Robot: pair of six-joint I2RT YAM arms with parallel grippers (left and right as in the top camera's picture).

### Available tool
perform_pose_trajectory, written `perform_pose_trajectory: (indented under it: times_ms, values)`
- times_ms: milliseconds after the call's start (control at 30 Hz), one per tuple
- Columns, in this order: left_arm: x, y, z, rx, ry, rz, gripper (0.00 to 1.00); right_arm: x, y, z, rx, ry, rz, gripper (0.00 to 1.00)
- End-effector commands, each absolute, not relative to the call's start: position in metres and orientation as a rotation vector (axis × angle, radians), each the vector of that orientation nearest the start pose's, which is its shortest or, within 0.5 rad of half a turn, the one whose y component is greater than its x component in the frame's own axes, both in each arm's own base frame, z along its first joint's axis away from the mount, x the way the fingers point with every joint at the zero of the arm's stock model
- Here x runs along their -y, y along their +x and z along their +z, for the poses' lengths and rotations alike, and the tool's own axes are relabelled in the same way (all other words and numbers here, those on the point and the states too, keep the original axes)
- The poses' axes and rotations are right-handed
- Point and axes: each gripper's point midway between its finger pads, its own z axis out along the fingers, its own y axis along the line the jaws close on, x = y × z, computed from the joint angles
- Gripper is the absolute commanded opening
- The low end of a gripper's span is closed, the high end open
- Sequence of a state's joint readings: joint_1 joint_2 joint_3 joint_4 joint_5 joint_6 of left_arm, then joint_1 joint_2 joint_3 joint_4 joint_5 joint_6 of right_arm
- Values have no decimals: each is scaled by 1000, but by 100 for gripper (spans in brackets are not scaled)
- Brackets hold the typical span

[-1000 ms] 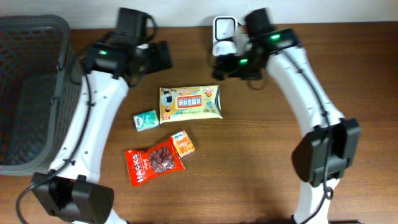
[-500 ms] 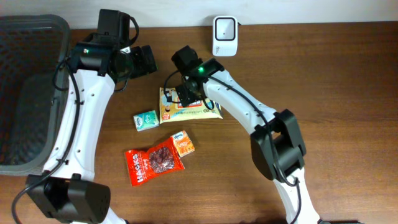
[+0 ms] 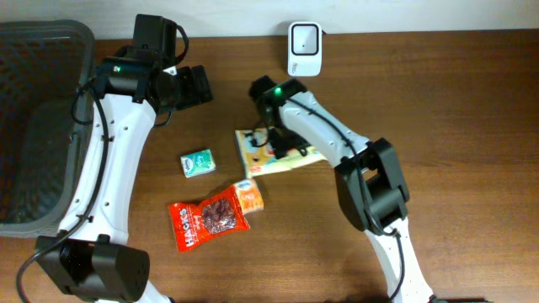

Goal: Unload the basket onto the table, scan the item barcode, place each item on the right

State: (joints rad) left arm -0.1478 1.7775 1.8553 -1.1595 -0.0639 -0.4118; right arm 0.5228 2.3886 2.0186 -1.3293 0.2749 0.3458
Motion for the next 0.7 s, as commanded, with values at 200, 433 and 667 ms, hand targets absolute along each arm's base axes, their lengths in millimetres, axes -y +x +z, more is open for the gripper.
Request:
perform_pose_trajectory:
  times_ms: [200, 433, 667]
  values:
    - [64, 413, 192, -2724, -348, -187, 100, -127, 381, 78, -3128, 63, -542, 91]
    - [99, 409, 150, -2765, -277, -395, 84, -176, 390, 100, -3186, 110, 74, 99]
    - [132, 403, 144, -2765, -142, -406, 78, -196, 394, 98, -3176, 270, 243, 94]
